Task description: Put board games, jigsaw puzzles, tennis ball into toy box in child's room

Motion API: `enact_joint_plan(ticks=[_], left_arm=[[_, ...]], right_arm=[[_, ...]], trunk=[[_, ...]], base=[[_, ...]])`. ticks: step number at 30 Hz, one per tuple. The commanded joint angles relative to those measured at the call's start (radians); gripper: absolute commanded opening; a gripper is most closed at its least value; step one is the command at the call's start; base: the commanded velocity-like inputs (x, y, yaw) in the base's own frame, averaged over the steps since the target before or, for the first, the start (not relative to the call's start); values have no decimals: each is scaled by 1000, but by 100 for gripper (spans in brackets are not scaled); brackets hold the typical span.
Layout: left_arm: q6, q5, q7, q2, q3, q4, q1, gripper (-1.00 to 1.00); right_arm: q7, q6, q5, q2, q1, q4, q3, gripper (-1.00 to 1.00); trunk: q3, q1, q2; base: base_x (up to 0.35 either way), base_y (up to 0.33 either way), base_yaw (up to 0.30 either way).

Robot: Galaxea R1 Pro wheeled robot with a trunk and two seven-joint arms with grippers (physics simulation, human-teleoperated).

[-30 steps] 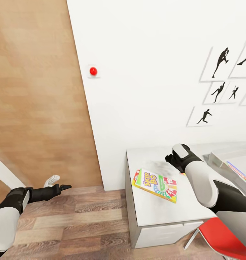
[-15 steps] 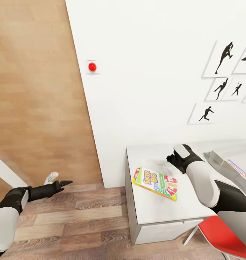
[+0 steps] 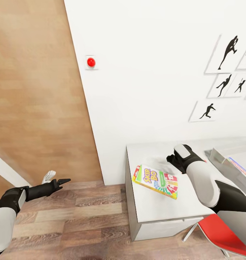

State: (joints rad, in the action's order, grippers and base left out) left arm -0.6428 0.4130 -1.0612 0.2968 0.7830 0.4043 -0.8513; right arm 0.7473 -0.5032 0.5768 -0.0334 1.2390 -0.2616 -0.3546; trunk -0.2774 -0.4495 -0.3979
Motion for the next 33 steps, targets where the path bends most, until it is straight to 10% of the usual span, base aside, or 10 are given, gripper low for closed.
enact_joint_plan(ticks=[1,33], left_arm=[[-8,9,-7,-1,8,1,-2,100],[-8,9,-5,1,8,1,-2,100]], right_arm=[[6,-5,9,-1,1,-2,-5,100],[7,-12,14,-24,-14,1,-30,100]], trunk=[[-4,-1,-2],[-56,-1,-2]], base=[[0,0,0],[0,0,0]])
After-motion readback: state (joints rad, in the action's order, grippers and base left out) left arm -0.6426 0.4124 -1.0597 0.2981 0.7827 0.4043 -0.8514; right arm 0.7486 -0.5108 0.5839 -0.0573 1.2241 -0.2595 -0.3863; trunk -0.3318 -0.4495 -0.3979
